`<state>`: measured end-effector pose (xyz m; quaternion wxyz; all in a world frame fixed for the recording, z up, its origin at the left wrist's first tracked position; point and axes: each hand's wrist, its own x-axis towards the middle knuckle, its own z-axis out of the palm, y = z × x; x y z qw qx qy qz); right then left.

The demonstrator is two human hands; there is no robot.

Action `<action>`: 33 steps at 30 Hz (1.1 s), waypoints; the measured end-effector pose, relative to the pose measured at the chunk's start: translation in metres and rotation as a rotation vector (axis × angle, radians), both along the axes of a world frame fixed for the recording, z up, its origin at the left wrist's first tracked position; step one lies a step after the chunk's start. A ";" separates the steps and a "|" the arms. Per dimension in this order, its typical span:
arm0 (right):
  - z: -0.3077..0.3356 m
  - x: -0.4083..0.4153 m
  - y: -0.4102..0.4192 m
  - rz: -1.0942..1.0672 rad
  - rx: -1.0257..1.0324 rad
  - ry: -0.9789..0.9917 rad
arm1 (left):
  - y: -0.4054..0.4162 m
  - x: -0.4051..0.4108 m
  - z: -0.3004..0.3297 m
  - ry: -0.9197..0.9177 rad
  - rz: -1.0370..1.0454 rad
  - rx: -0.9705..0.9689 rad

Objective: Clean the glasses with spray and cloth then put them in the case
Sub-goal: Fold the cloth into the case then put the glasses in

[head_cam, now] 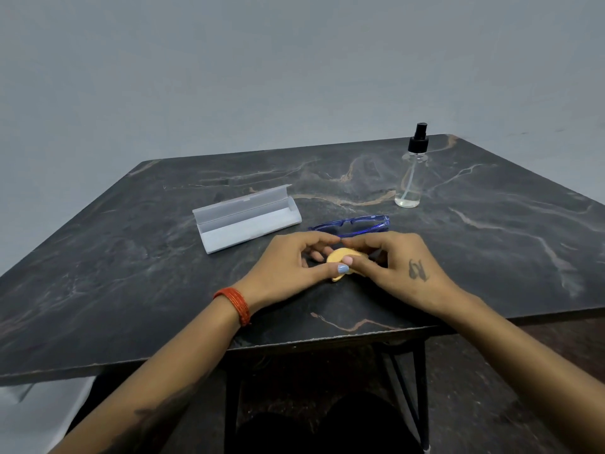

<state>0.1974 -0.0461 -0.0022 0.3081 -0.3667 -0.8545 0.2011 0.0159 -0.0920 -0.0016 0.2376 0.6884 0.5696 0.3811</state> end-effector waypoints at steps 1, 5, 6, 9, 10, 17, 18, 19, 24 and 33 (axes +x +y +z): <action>0.000 0.000 0.001 -0.002 -0.007 -0.001 | 0.000 0.000 0.001 -0.008 -0.001 -0.005; 0.001 0.001 0.003 -0.014 -0.073 0.082 | 0.000 -0.001 0.005 -0.113 0.009 -0.035; 0.002 0.001 0.003 -0.016 -0.107 0.115 | 0.000 -0.002 0.005 -0.166 0.015 -0.048; 0.006 0.000 0.004 0.002 -0.270 0.235 | -0.002 -0.002 0.009 -0.346 0.013 -0.102; 0.007 0.000 0.004 0.026 -0.350 0.296 | -0.003 -0.002 0.010 -0.423 -0.002 -0.131; 0.017 -0.006 0.005 0.091 -0.668 0.558 | -0.003 0.000 0.015 -0.698 -0.055 -0.268; 0.018 -0.007 0.004 0.099 -0.695 0.591 | -0.003 -0.001 0.015 -0.704 -0.052 -0.281; 0.019 -0.009 0.003 0.109 -0.712 0.620 | -0.003 -0.001 0.015 -0.708 -0.050 -0.293; 0.023 -0.009 0.000 0.150 -0.694 0.627 | -0.003 -0.002 0.014 -0.700 -0.015 -0.345; 0.027 -0.011 0.001 0.108 -0.480 0.505 | -0.008 -0.004 0.019 -0.671 -0.139 -0.492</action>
